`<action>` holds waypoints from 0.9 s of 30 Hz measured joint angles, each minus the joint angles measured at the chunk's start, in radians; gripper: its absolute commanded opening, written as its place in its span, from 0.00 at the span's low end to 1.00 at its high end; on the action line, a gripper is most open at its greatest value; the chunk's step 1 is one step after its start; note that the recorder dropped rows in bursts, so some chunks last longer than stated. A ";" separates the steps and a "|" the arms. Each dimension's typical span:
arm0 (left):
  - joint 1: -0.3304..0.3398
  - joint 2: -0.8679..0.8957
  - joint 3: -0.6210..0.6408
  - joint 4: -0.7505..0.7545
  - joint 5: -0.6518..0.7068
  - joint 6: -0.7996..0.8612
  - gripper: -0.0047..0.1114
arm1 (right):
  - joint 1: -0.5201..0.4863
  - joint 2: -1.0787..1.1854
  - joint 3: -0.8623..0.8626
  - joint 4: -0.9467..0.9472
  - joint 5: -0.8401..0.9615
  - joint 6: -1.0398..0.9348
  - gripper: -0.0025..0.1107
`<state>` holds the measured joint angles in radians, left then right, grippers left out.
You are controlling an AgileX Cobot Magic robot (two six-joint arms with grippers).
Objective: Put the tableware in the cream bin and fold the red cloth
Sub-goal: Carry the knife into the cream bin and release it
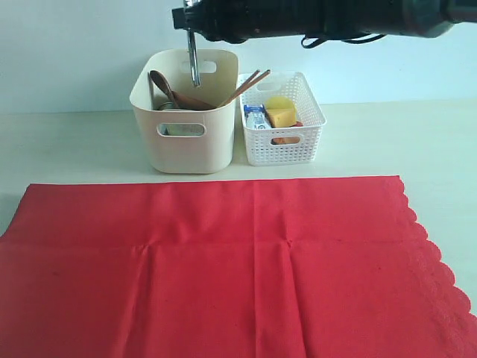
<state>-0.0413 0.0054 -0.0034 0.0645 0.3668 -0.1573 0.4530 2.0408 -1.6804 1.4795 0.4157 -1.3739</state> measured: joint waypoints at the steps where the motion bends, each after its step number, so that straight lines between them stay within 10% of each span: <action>1: 0.000 0.000 0.000 0.000 0.000 0.000 0.04 | 0.000 0.021 -0.021 0.000 0.000 -0.020 0.02; 11: 0.000 0.000 0.000 0.000 0.000 0.000 0.04 | 0.000 0.207 -0.125 -0.002 -0.084 -0.163 0.03; 19: 0.000 0.000 0.000 0.000 0.000 0.000 0.04 | 0.000 0.265 -0.130 -0.002 -0.106 -0.190 0.40; 27: 0.000 0.000 0.000 0.000 0.000 0.000 0.04 | 0.000 0.211 -0.132 -0.139 -0.080 -0.058 0.42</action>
<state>-0.0413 0.0054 -0.0034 0.0645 0.3668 -0.1573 0.4530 2.2519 -1.8123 1.3407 0.3356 -1.4320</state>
